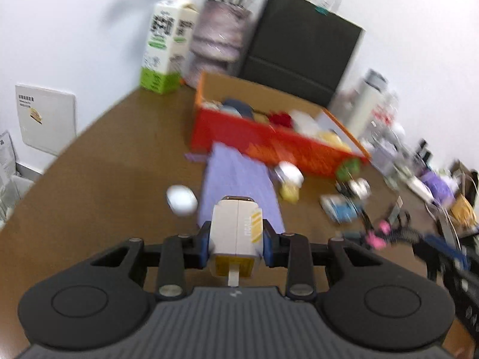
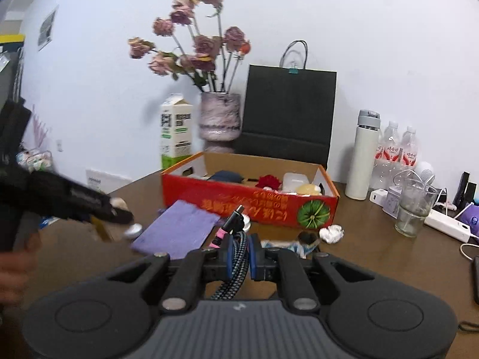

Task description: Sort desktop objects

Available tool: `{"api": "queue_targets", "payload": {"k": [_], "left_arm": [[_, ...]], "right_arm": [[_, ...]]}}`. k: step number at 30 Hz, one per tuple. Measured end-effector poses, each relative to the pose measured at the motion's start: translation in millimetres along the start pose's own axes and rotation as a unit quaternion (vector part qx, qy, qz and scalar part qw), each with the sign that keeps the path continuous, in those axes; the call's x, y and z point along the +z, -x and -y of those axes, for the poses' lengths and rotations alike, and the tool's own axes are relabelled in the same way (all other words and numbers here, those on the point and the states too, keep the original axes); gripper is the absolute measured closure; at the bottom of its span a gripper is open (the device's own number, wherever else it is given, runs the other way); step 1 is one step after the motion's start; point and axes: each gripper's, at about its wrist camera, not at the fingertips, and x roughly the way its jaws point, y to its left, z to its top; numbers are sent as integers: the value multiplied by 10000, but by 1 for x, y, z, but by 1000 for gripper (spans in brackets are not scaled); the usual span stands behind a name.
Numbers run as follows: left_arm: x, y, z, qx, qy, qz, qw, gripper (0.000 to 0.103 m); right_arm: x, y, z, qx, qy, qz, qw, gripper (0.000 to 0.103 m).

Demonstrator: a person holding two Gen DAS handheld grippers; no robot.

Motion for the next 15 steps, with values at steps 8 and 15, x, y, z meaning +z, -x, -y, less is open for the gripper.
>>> {"api": "queue_targets", "payload": {"k": [8,15], "left_arm": [[-8,32,35,148,-626,451,9969,70],[46,26,44,275,-941,921,9909,70]], "right_arm": [[8,30,-19,131,133,155,9997,94],[32,16,0,50,26,411,9991,94]]}}
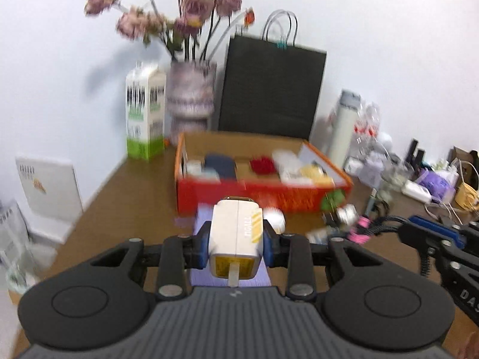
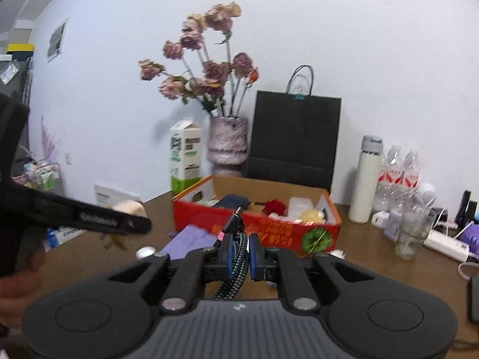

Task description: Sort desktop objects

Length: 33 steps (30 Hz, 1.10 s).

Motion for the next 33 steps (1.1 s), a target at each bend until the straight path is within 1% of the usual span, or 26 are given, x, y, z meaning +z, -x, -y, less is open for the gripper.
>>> {"api": "queue_targets", "payload": {"k": [1,3,6,8,9,10,11,12,13,15,17,18,19,20,21,22,23,24,25,26,28,29,30,31,32,33], "left_arm": [[13,-7,-2,4,-30,97,9999,70],[43,-23,-9,-111,-11,230,9997,70],[85,-62,-14,-247,170,242,9993,70],[102,-94,-14,-181,77,247,9995,70],[106,-108,-17,-106,143,205,9996,70],[109,-125,-23,-76,244,118,9996,70],[110,-137,-29,-123,321,57,9994,70],[112,-153,-36,-119,430,-42,9990,70],[113,-167,-39,-33,488,-164,9987,70],[112,-193,-47,109,547,-394,9977,70],[109,-211,-52,153,524,-594,9967,70],[108,-216,-54,157,513,-688,9962,70],[106,-218,-56,148,536,-753,9956,70],[104,-215,-59,120,564,-761,9954,70],[103,-210,-61,93,567,-746,9956,70],[103,-206,-60,83,512,-719,9961,70],[103,-201,-57,99,393,-675,9969,70],[105,-197,-55,140,366,-623,9973,70],[107,-193,-54,154,406,-566,9975,70],[108,-188,-52,96,423,-515,9977,70],[108,-179,-48,-7,413,-456,9981,70],[109,-175,-45,-21,409,-431,9982,70],[108,-171,-42,-27,400,-420,9983,70],[107,-167,-40,-36,372,-426,9984,70],[104,-164,-37,-53,324,-429,9985,70],[101,-161,-35,-54,299,-442,9986,70]], "right_arm": [[7,-6,4,-44,38,92,9999,94],[24,-21,14,-51,54,239,9997,94],[55,-56,31,-63,-28,421,9991,94],[78,-88,43,-57,-168,482,9987,96],[86,-104,49,0,-254,462,9986,103],[94,-121,53,44,-349,467,9983,103],[100,-139,57,38,-406,457,9981,103],[103,-155,58,-3,-347,416,9985,103],[104,-172,58,-101,-226,375,9990,103],[100,-205,65,-165,-178,215,9995,103],[90,-228,80,-184,-451,38,9988,102],[84,-232,87,-242,-609,-7,9978,98],[80,-233,95,-262,-803,-75,9964,95],[78,-234,102,-233,-932,-257,9950,92],[78,-234,107,-124,-935,-487,9944,87],[75,-226,111,8,-936,-582,9939,81],[71,-216,115,105,-1002,-585,9932,58],[63,-206,118,176,-1152,-617,9913,33],[55,-201,120,251,-1224,-785,9891,28],[49,-196,119,276,-1134,-935,9887,31],[29,-181,112,141,-889,-1099,9899,31],[17,-173,111,52,-1003,-1204,9876,32],[5,-166,111,94,-1252,-1291,9837,34],[-6,-161,110,290,-1464,-1391,9790,35],[-17,-156,107,505,-1608,-1468,9747,36],[-25,-152,102,555,-1659,-1513,9729,37]]}}
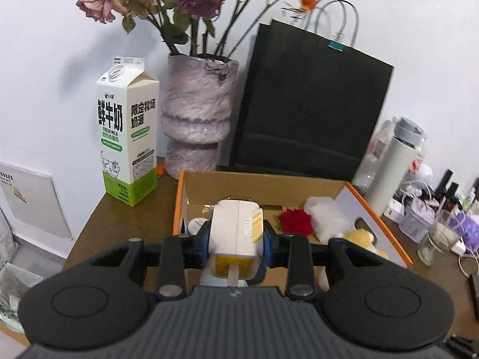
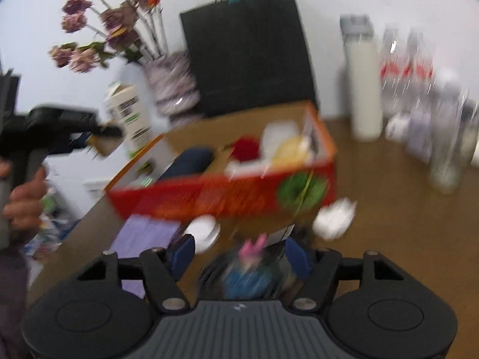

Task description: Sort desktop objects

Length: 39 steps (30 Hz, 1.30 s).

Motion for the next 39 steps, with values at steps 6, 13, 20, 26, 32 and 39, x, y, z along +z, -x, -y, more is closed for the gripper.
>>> {"api": "queue_targets", "payload": {"k": [6,13,20,26,32,39], "left_arm": [[-24,16,2,111,33,-79,9999,70],[-46,18,-1,195,-8,-164,9997,72],[-49,29,-1,114,-154,29,9998,82],[-84,51,1,-90,-256,-206,9994,66],[-141,66,24,-467,-861,-370,9945,36],[-160,41,33,-185,-980,-639,9930,42]], "right_arm": [[-25,-25,-35,-602,734,226,9952,10],[-26,-59,-53,-1140,1088,-199,9873,11],[-30,-34,-60,-1270,1206,55,9845,33],[-45,1,-68,-1244,1266,284,9837,90],[-62,28,-52,-961,842,219,9916,92],[-63,37,-60,-892,815,349,9921,18]]}}
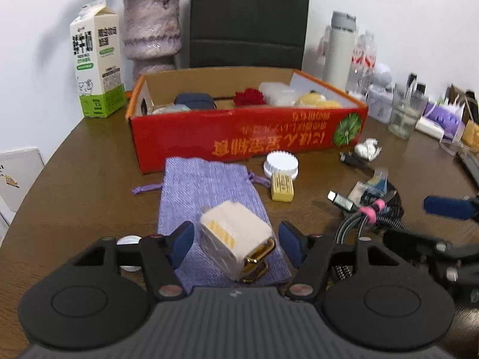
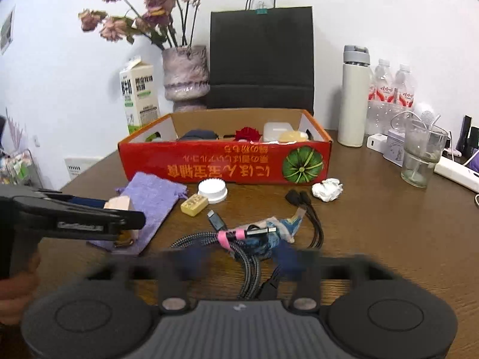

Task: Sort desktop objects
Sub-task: 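Grasp the coiled black cable with pink tie using the right tool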

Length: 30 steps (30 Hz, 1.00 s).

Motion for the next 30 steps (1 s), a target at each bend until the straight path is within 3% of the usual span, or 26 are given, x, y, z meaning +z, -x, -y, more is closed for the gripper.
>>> {"api": "queue_targets", "payload": {"k": [1,5,9,10,12,13,17,19,23,30], "left_arm": [[-2,-2,1,72,-15,-30,10000,53],[-6,-1,-1,172,-9,22,9998,53],[-5,2,-8,202,212,57,9996,53],[-4,4,-11,181,260,99,9994,53],[-3,8,-14,146,347,181,9991,53],[-3,9,-15,145,369,208,9990,53],[0,15,-19,165,451,345,9982,53],[1,20,-21,179,526,357,9978,53],[5,43,-21,258,647,421,9967,53],[31,74,-22,141,743,726,9945,53]], "right_arm": [[0,-3,-2,-2,-16,-27,10000,17],[-1,-6,-13,194,-281,-74,9994,18],[-5,-1,-37,551,211,-29,9983,23],[-7,-5,-41,641,257,-105,9976,28],[-9,-18,-45,653,269,-423,9966,59],[-10,-24,-46,702,259,-563,9956,67],[-17,-28,-54,570,497,-378,9964,82],[-17,-23,-53,611,444,-300,9967,83],[-11,10,-53,528,499,412,9965,84],[17,46,-43,439,325,1089,9925,84]]}}
